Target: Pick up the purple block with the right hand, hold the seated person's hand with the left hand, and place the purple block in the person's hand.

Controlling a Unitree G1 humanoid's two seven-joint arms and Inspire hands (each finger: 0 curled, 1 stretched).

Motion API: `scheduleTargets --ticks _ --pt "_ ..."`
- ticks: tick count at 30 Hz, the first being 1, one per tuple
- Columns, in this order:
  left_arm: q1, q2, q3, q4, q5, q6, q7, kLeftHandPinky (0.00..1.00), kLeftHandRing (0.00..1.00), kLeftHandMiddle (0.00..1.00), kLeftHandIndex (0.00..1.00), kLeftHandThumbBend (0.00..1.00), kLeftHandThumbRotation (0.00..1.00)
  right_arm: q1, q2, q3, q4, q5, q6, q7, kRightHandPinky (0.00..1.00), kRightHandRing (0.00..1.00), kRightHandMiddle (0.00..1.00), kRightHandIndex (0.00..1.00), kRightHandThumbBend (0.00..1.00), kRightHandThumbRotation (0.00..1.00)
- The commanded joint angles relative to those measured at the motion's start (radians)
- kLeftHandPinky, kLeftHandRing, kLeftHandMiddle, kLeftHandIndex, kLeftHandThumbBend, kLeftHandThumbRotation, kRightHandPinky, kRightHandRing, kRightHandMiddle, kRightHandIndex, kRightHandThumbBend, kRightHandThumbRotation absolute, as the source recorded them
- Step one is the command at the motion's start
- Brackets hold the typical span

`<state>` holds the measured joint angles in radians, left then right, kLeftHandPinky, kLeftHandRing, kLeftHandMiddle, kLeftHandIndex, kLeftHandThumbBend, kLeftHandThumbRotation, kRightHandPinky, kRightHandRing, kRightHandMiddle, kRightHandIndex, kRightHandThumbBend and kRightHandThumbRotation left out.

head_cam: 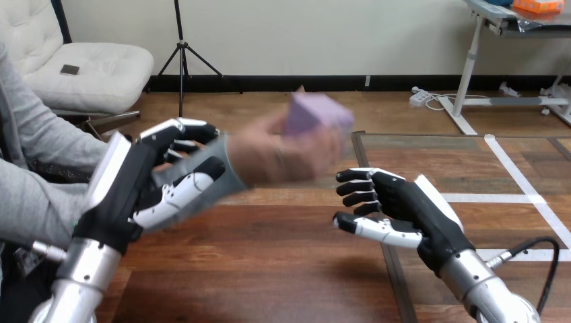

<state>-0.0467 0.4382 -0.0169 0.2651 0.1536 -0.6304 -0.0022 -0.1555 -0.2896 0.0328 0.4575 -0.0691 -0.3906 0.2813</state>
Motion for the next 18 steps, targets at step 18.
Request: scheduleTargets --ticks 18 --pt "0.079 -0.139 0.031 0.006 -0.149 -0.12 -0.052 0.63 0.72 0.72 0.68 0.72 0.97 0.118 0.073 -0.03 -0.241 0.116 0.056 -0.026 0.68 0.74 0.78 0.8 0.82 0.82"
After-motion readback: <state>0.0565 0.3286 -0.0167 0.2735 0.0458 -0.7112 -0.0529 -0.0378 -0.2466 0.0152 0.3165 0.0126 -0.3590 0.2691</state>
